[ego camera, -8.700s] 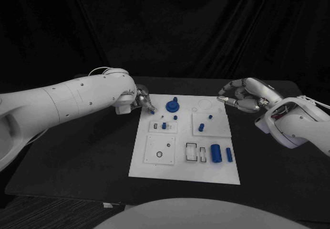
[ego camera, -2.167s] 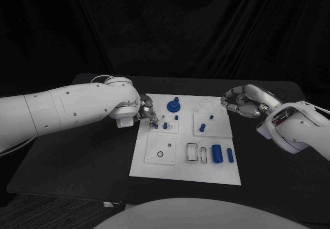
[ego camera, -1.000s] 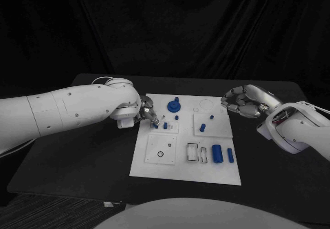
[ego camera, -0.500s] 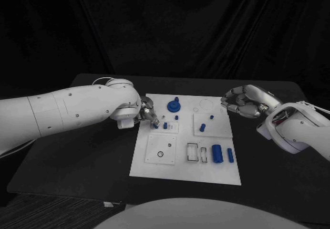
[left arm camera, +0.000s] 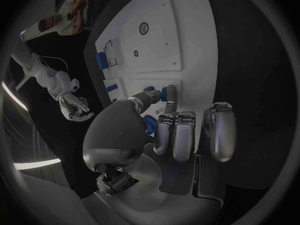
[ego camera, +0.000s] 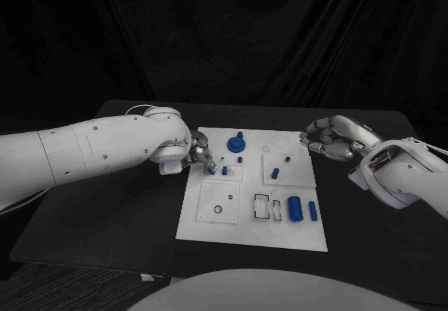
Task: Assemble the parts on the task board
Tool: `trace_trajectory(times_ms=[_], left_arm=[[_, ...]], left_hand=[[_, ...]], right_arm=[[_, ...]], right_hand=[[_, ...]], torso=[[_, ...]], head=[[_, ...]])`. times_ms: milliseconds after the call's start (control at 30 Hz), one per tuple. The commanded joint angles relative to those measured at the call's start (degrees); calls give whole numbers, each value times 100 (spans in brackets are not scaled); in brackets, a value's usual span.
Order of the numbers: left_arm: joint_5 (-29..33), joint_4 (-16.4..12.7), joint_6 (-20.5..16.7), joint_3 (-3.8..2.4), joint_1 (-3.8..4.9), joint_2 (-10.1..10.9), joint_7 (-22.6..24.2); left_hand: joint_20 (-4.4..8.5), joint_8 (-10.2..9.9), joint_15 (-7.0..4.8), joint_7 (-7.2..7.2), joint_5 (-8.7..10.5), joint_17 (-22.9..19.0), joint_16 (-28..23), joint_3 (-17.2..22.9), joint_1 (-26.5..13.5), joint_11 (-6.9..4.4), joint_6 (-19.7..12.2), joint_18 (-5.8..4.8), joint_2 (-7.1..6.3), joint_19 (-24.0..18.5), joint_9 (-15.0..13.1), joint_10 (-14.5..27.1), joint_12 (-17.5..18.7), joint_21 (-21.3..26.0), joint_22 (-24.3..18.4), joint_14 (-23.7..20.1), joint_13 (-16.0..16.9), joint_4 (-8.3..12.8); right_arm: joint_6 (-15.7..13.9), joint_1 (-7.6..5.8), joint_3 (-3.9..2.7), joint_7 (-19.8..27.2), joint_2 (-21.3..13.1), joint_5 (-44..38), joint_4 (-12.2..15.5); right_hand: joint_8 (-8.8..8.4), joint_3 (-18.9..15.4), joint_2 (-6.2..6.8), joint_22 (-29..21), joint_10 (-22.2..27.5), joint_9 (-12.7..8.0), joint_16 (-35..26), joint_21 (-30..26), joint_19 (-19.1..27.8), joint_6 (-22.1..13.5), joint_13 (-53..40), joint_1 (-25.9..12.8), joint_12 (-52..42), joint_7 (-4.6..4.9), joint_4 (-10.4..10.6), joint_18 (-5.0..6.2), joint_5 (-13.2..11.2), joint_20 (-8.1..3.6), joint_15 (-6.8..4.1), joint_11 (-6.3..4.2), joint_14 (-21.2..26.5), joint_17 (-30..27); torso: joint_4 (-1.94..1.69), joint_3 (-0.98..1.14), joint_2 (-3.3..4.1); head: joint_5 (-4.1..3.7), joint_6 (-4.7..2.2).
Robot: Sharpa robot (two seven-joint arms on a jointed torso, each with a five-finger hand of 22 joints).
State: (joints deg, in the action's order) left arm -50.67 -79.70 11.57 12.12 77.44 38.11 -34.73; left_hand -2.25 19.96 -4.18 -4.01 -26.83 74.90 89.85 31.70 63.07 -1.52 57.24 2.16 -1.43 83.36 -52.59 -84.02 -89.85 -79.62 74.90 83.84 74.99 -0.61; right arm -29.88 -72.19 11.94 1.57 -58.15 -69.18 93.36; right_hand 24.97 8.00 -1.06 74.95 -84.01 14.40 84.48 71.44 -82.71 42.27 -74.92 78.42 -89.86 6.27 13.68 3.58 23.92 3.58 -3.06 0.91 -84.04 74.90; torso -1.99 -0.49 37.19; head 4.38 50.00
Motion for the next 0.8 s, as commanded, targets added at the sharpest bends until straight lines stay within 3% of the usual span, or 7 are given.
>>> trace_trajectory(times_ms=[33, 233, 433, 500, 600, 667, 800], left_arm=[[6, 11, 103, 6, -31, -16, 59], [6, 50, 159, 6, -41, -39, 51], [6, 84, 191, 6, -50, -53, 37], [6, 92, 206, 6, -53, -56, 31], [6, 97, 240, 6, -56, -60, 20], [6, 98, 258, 6, -58, -63, 16], [6, 101, 275, 6, -61, -68, 18]], left_hand=[[-4, -18, 10, 121, -6, 1510, 15, 459, -2, 7, 76, 64, 76, -37, -3, -598, -15, 20, 1133, 616, 1501, 508], [-20, -45, 28, 101, -5, 1510, 15, 368, -24, 28, 27, 81, 99, -88, -13, -598, -15, 95, 1109, 616, 1501, 474], [-58, -145, 58, 84, 439, 1510, 15, 130, -20, 57, -64, 96, 176, -136, 24, -598, -15, 175, 1089, 616, 1501, 374], [-71, -185, 64, 89, 690, 1510, 15, -14, -36, 59, -80, 99, 180, -143, 48, -598, -15, 196, 1085, 616, 1501, 299], [-70, -196, 68, 93, 768, 1510, 15, -99, -60, 57, -77, 103, 167, -149, 56, -598, -15, 209, 1082, 616, 1501, 255], [-70, -229, 63, 109, 1001, 1510, 15, -267, -93, 48, -76, 106, 168, -155, 84, -598, -15, 228, 1078, 616, 1501, 155], [-67, -250, 61, 114, 1102, 1510, 15, -358, -96, 46, -69, 109, 171, -160, 105, -598, -15, 240, 1076, 616, 1501, 104]], right_arm=[[36, 16, -3, -108, -1, -11, 4], [45, 18, -3, -113, -2, -11, 8], [48, 19, -3, -117, -9, -11, 10], [50, 19, -3, -117, -9, -11, 9], [52, 20, -3, -117, -7, -11, 8], [54, 21, -3, -116, -4, -11, 5], [59, 24, -3, -117, 0, -11, 1]], right_hand=[[34, 38, -9, 939, -599, -10, -23, -39, 56, 44, -1508, 51, -14, 13, -1, 60, 31, -3, 38, 36, -363, 492], [35, 40, -9, 936, -599, -11, -28, -49, 60, 44, -1508, 50, -14, 13, -1, 62, 30, -2, 39, 38, -361, 483], [35, 41, -9, 935, -599, -11, -27, -52, 61, 45, -1508, 51, -14, 13, -1, 63, 31, -2, 40, 39, -361, 484], [35, 41, -9, 935, -599, -11, -27, -52, 61, 45, -1508, 51, -14, 13, -1, 63, 31, -2, 40, 39, -361, 484], [35, 41, -9, 935, -599, -11, -27, -52, 61, 45, -1508, 51, -14, 13, -1, 63, 31, -2, 40, 39, -361, 484], [36, 44, -9, 931, -599, -12, -32, -66, 66, 46, -1508, 54, -14, 13, -4, 65, 33, -1, 41, 40, -359, 477], [36, 44, -9, 931, -599, -12, -32, -66, 66, 46, -1508, 54, -14, 13, -4, 65, 33, -1, 41, 40, -359, 477]], torso=[[-2, -1, -3], [0, -2, -1], [1, 1, 2], [2, 0, 1], [2, 1, 1], [0, 2, 2], [0, 2, 1]], head=[[4, 0], [-1, 0], [-2, 0], [2, 0], [5, 0], [4, 0], [8, 0]])
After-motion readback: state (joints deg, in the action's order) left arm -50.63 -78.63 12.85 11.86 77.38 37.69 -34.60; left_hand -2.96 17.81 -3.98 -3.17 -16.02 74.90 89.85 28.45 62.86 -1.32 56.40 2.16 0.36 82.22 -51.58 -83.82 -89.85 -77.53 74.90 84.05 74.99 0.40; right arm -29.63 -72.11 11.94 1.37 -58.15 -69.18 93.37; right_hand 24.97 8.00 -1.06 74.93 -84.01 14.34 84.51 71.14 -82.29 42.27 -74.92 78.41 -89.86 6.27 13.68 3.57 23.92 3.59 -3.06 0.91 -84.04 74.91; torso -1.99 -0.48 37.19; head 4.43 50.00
